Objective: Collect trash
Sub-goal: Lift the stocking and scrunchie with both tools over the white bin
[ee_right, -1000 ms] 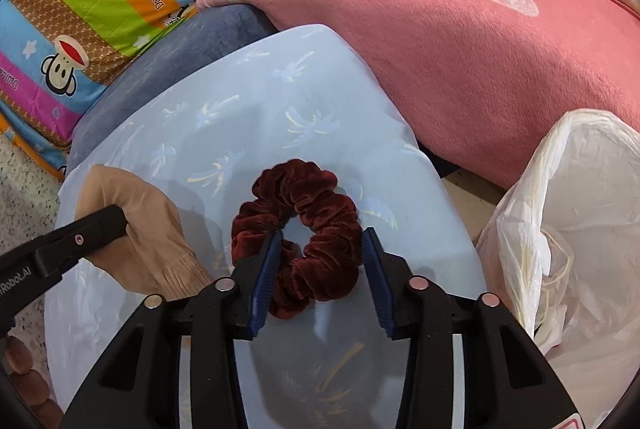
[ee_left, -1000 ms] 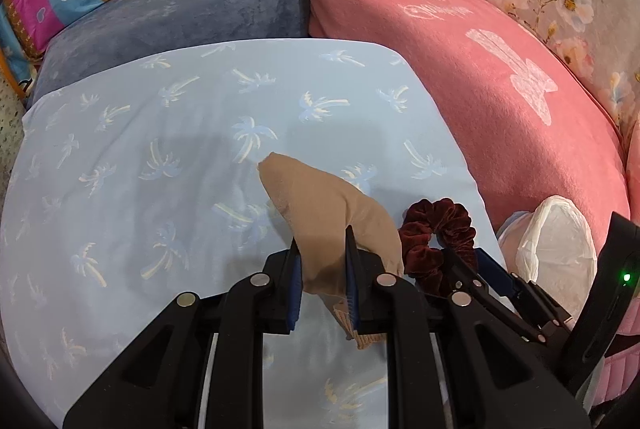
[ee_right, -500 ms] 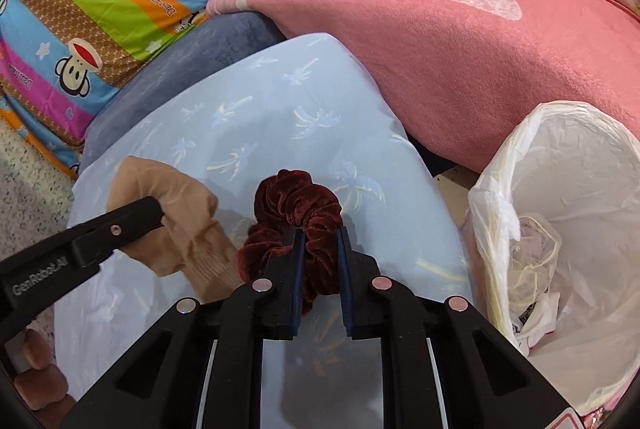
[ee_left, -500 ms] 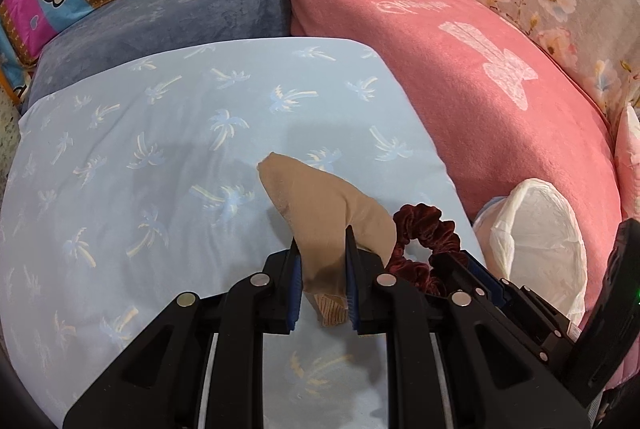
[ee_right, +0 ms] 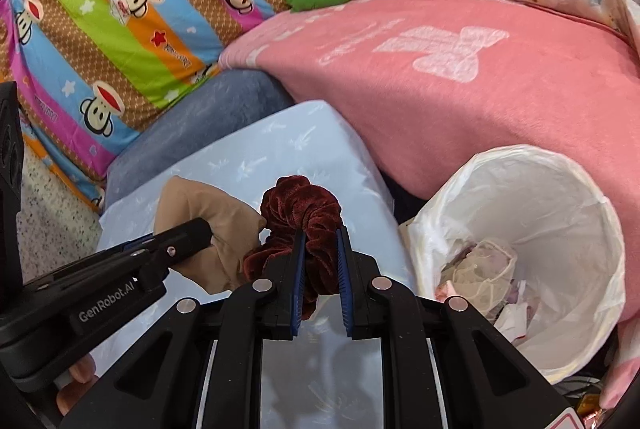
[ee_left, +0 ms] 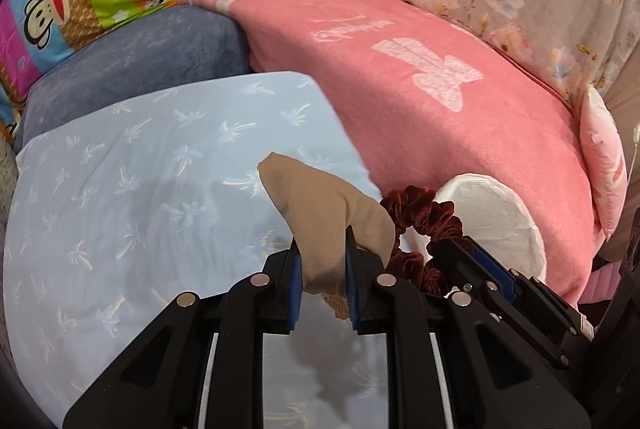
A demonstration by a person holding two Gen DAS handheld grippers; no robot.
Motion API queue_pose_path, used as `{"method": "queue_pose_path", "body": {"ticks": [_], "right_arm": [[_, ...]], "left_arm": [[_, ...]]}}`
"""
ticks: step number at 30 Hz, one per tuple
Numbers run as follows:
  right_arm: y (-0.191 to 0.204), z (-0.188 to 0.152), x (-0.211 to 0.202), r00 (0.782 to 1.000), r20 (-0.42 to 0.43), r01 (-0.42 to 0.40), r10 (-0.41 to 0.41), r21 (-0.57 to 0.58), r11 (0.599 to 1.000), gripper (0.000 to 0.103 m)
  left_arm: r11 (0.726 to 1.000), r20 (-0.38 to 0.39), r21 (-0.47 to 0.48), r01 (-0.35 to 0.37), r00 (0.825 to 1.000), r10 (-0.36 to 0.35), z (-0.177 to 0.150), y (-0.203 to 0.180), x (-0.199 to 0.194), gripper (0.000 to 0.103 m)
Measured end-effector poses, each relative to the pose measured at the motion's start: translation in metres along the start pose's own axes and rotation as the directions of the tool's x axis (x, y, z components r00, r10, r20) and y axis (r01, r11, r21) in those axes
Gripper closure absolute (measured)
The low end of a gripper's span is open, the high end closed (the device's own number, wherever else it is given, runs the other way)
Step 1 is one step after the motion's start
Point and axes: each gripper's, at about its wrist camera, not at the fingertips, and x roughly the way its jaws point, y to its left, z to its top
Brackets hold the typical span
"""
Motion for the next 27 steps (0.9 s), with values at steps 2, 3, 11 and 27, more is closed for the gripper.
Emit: {"method": "queue_pose_path", "body": {"ticks": [2, 3, 11, 27], "right_arm": [[-0.007, 0.002, -0.012, 1.000, 0.024, 0.006, -0.007, 0.014, 1.000, 0.089], [-0.012, 0.003, -0.019, 0.999, 0.037, 0.010, -0.011, 0.023, 1.000, 0.089], [-0.056, 0.007, -0.053, 0.994, 0.095, 0.051, -0.061, 0.097, 0.994, 0.089], [-0.132, 0.005, -0.092, 0.975, 0.144, 0.135, -0.167, 0.210, 0.968, 0.089]], "left_arm": [[1.000, 0.011, 0.018, 0.011, 1.000, -0.011, 0.002, -0.010, -0.005, 0.085], [0.999, 0.016, 0.028, 0.018, 1.000, -0.019, 0.002, -0.016, -0.008, 0.085], [0.992, 0.032, 0.103, 0.070, 0.997, -0.074, 0.004, -0.058, -0.018, 0.085], [0.961, 0.021, 0.225, 0.158, 0.986, -0.167, 0.005, -0.131, -0.018, 0.082]]}}
